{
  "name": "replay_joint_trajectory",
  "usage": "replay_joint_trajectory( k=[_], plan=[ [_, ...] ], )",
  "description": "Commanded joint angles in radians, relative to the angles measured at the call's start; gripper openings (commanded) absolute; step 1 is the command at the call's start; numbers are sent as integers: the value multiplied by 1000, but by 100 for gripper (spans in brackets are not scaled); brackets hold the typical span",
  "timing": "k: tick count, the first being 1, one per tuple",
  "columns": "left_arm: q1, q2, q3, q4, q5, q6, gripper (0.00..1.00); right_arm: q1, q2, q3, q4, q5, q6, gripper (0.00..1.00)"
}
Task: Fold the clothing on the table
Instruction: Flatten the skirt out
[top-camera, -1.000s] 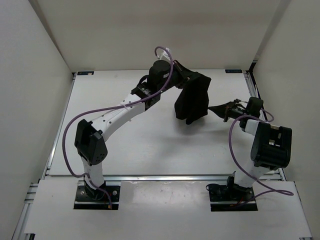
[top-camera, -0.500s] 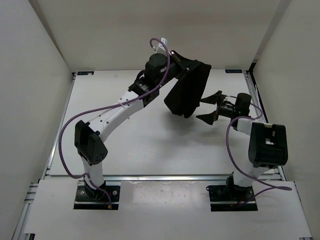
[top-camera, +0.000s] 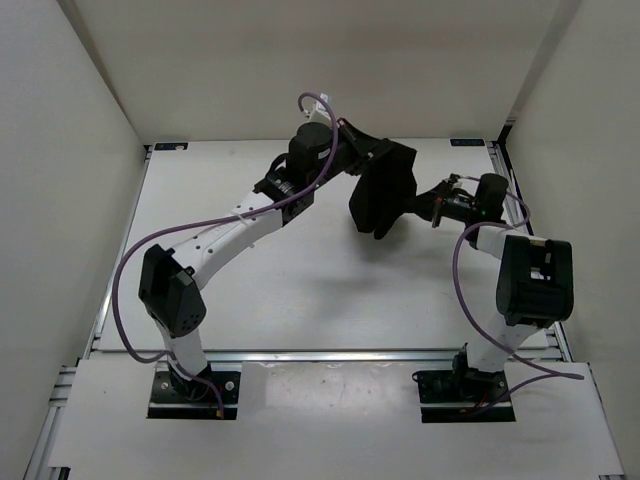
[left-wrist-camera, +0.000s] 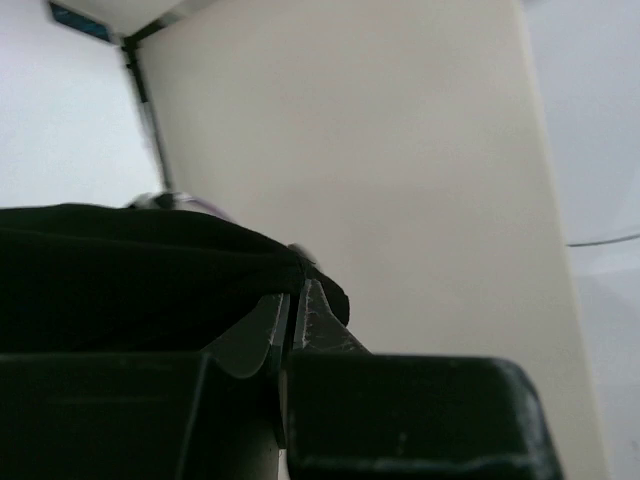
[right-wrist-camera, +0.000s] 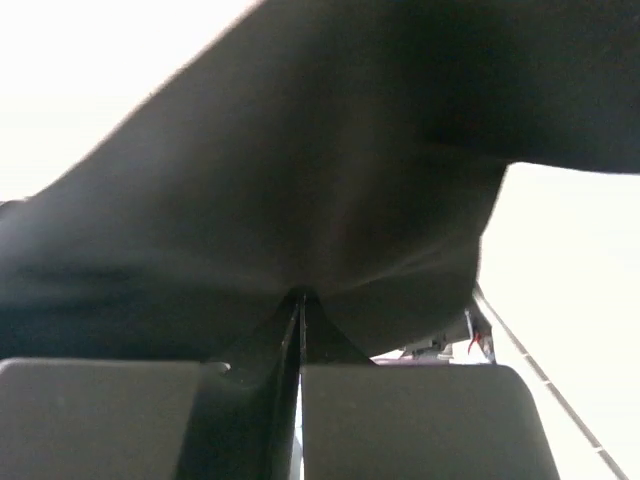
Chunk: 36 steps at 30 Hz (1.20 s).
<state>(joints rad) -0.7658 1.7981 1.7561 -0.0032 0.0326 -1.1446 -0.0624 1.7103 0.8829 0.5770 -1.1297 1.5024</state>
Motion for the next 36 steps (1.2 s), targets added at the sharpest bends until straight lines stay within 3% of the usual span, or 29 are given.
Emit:
replay_joint_trajectory(
  k=[1, 5, 9, 10, 11, 12, 20, 27, 28, 29, 30, 31, 36],
  plan=[
    [51, -143, -114, 34, 0, 17, 0, -72, -9, 14, -26, -24, -65, 0],
    [100, -239, -285, 62, -4, 20, 0, -120, -15, 25, -77, -44, -116, 0],
    [105, -279, -337, 91, 10, -1, 0, -120, -11, 24, -80, -90, -171, 0],
    [99, -278, -340, 109, 4, -3, 0, -108, -17, 16, -77, -96, -175, 23],
    [92, -273, -339, 115, 4, -16, 0, -96, -14, 2, -66, -110, -169, 86],
    [89, -261, -339, 136, 10, -21, 0, -82, -12, -19, -46, -110, -153, 99],
    [63, -183, -198, 114, 3, -106, 0, 25, 43, 16, 36, -44, -120, 100],
    [39, -111, -74, 86, 13, -127, 0, 95, 98, 54, 92, 14, -90, 98],
    [34, -109, -58, 78, 13, -122, 0, 92, 107, 57, 86, 22, -91, 72],
    [28, -102, -44, 69, 16, -124, 0, 85, 117, 62, 86, 24, -93, 52],
    [25, -92, -46, 57, 20, -121, 0, 76, 120, 67, 83, 24, -96, 21],
    [26, -97, -50, 57, 17, -116, 0, 72, 123, 67, 69, 24, -103, 1],
    [78, -195, -220, 92, 10, -95, 0, -14, 114, 79, 6, 4, -148, 0]
  ],
)
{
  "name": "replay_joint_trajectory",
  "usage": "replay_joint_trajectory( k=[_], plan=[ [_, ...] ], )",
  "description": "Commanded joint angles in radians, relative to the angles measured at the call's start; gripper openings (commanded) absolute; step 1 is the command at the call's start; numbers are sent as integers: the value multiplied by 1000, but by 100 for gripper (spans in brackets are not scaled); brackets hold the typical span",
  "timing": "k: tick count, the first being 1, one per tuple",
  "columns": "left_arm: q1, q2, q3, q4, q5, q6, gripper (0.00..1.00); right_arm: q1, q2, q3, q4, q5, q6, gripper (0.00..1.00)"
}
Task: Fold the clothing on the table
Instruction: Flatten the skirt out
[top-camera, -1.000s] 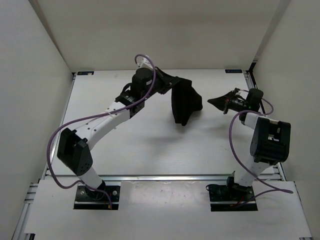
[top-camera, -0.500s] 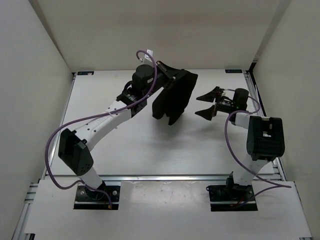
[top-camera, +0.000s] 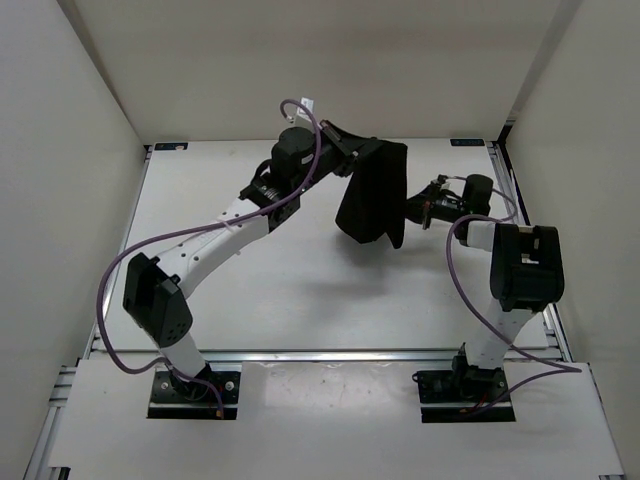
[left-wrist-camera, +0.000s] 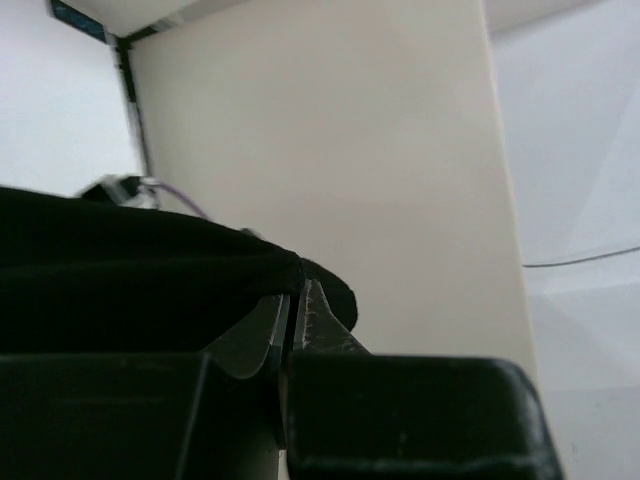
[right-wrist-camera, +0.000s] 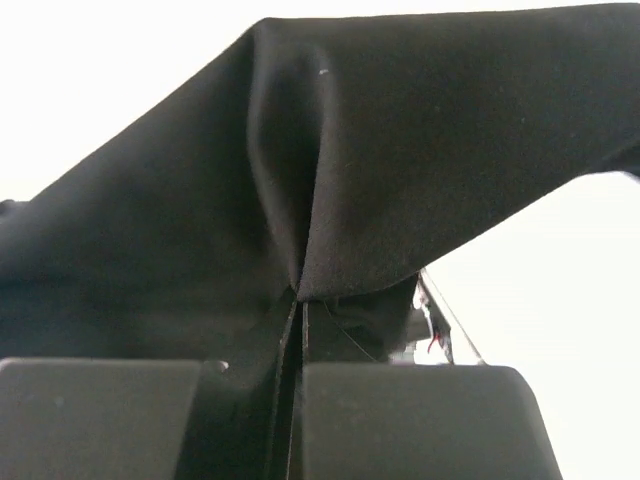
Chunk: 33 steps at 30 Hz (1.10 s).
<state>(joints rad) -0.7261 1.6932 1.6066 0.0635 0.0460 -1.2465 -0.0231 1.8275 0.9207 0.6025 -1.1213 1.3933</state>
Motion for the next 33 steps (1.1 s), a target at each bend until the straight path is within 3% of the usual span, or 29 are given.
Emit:
replay_joint_trajectory(
  k=[1, 8, 11, 15, 16, 19, 22, 25, 29, 33],
  plan=[
    [56, -105, -124, 38, 2, 15, 0, -64, -1, 47, -29, -9, -56, 1],
    [151, -228, -414, 179, 93, 5, 0, -158, 18, 130, -44, -74, -111, 0],
    [171, -219, -447, 202, 153, 25, 0, -150, 41, 200, -35, -78, -157, 0],
    [205, -168, -500, 371, 273, 7, 0, -115, 90, 312, -98, -132, -278, 0],
    [209, -149, -508, 427, 329, 2, 0, -103, 96, 329, -93, -144, -281, 0],
    [218, -124, -510, 383, 417, 25, 0, -98, 112, 304, -20, -199, -199, 0],
    [228, -187, -611, 357, 385, 24, 0, -103, 101, 262, -62, -181, -214, 0],
    [306, -231, -756, 427, 351, -16, 0, -109, 104, 256, -76, -166, -217, 0],
    [385, -140, -737, 522, 423, -27, 0, -98, 174, 384, -80, -173, -251, 0],
    [433, 66, -558, 689, 504, -85, 0, -75, 277, 662, -111, -187, -252, 0]
  ],
)
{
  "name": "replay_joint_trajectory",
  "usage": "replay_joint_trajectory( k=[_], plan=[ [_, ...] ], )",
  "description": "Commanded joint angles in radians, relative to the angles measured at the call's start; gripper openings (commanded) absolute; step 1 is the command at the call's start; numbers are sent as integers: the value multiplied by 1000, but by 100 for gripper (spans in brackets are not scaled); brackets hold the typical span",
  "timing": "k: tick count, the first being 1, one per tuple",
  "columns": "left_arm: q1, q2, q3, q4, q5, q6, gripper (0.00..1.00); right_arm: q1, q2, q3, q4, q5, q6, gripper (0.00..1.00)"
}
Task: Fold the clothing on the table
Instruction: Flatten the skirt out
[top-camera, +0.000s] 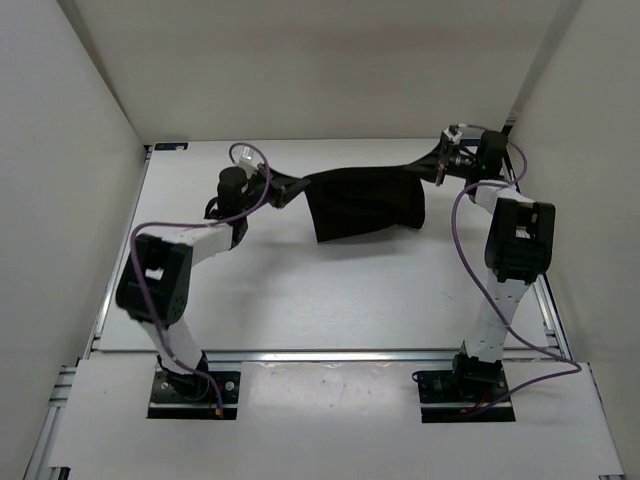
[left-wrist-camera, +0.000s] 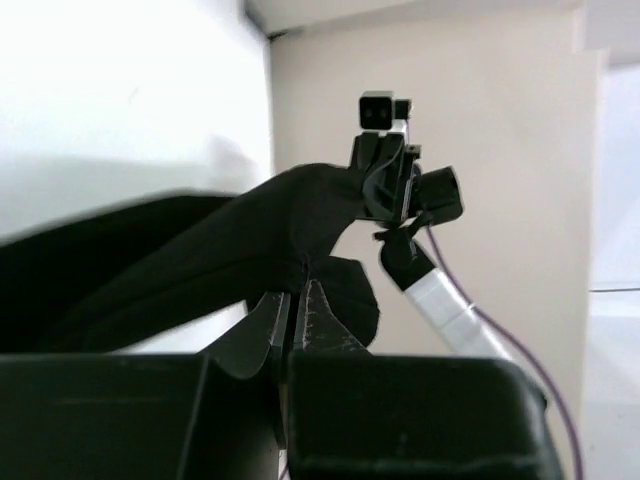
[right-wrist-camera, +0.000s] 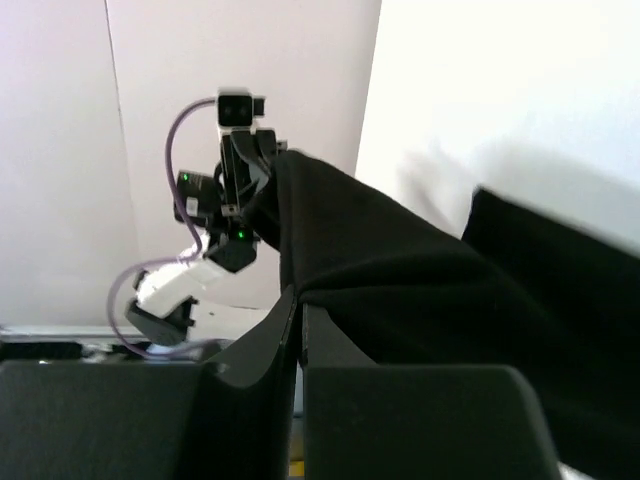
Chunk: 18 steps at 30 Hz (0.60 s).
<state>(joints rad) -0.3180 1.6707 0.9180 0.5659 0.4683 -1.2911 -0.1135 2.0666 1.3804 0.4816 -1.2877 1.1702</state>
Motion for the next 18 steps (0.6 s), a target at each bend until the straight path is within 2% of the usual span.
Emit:
replay_joint_trajectory(
  k=[1, 3, 6, 9, 11, 13, 15, 16, 17, 18],
  plan=[
    [30, 145, 218, 195, 85, -56, 0, 18, 73, 235, -7, -12, -27, 0],
    [36, 225, 364, 195, 107, -56, 0, 29, 142, 410, -85, -13, -53, 0],
    [33, 305, 589, 167, 118, -27, 0, 38, 188, 563, -171, -30, -63, 0],
    [28, 296, 662, 131, 119, 15, 0, 52, 150, 560, -154, -41, -49, 0],
    [25, 235, 593, 106, 130, 44, 0, 70, 112, 501, -136, -53, -30, 0],
    [17, 168, 459, 112, 133, 50, 0, 74, 64, 383, -129, -62, -18, 0],
    [10, 59, 232, 118, 150, 67, 0, 77, 32, 268, -110, -96, -20, 0],
    [5, 31, 172, 115, 156, 85, 0, 84, 20, 185, -104, -134, -14, 2],
    [5, -26, 48, 88, 165, 104, 0, 74, 15, 133, -81, -157, 0, 18],
    [7, -55, -75, 60, 170, 122, 0, 68, 6, 26, 10, -206, 40, 42]
  ],
)
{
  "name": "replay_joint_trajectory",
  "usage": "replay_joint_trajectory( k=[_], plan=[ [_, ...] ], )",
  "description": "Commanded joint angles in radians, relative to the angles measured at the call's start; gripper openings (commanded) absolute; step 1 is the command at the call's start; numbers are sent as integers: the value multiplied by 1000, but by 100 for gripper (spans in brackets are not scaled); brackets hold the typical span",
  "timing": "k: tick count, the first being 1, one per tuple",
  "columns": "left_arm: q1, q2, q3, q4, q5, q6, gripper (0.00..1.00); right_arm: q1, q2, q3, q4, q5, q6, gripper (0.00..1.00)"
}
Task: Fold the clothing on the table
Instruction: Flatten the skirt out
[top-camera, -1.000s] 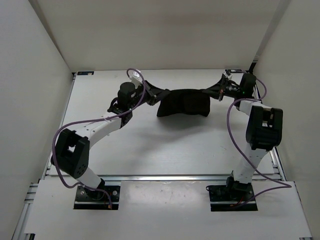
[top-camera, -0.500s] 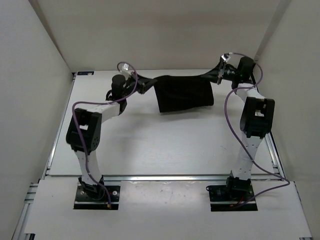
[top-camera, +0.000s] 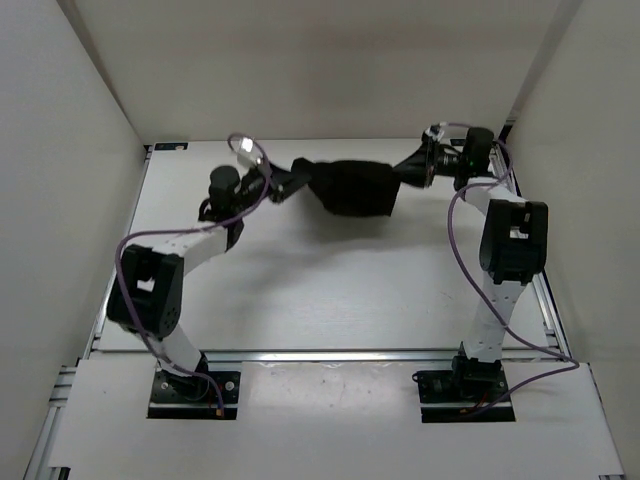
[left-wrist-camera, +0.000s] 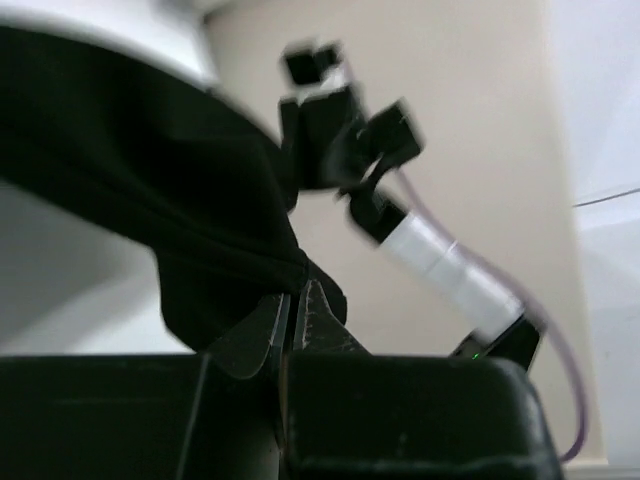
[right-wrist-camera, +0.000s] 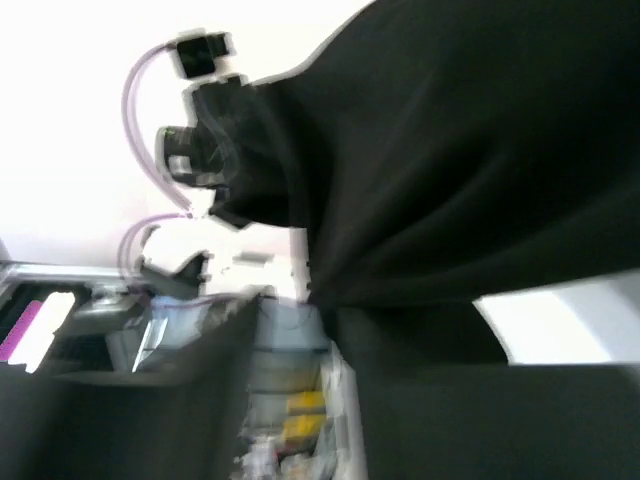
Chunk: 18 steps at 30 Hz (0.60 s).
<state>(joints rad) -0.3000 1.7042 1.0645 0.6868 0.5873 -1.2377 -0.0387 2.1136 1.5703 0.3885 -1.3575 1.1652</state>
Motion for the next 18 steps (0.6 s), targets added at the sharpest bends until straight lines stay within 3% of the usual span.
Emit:
replay_joint_trajectory(
  k=[1, 2, 3, 4, 6, 8, 13, 15, 17, 18],
  plan=[
    [-13, -131, -282, -100, 74, 67, 2, -26, -59, -256, 128, -161, 44, 55],
    [-13, -171, -388, -122, 121, 70, 0, -56, -66, -333, 125, -164, 31, 74],
    [-4, -214, -472, -153, 141, 82, 0, -85, -82, -352, 115, -169, 2, 86],
    [2, -238, -539, -226, 160, 89, 6, -104, -99, -384, 74, -175, -25, 99],
    [31, -369, -607, -291, 160, 80, 25, -145, -128, -415, 43, -181, -50, 99],
    [59, -482, -621, -390, 73, 144, 98, -151, -164, -453, -66, -163, -135, 100],
    [131, -636, -598, -507, -6, 216, 99, -109, -222, -441, -338, -51, -382, 99],
    [124, -658, -575, -606, -23, 277, 99, -101, -230, -366, -705, 76, -630, 99],
    [82, -673, -540, -686, -49, 361, 98, -54, -247, -212, -961, 455, -1031, 100],
    [82, -686, -534, -767, -72, 382, 99, 1, -254, -195, -1015, 574, -1102, 99]
  ],
)
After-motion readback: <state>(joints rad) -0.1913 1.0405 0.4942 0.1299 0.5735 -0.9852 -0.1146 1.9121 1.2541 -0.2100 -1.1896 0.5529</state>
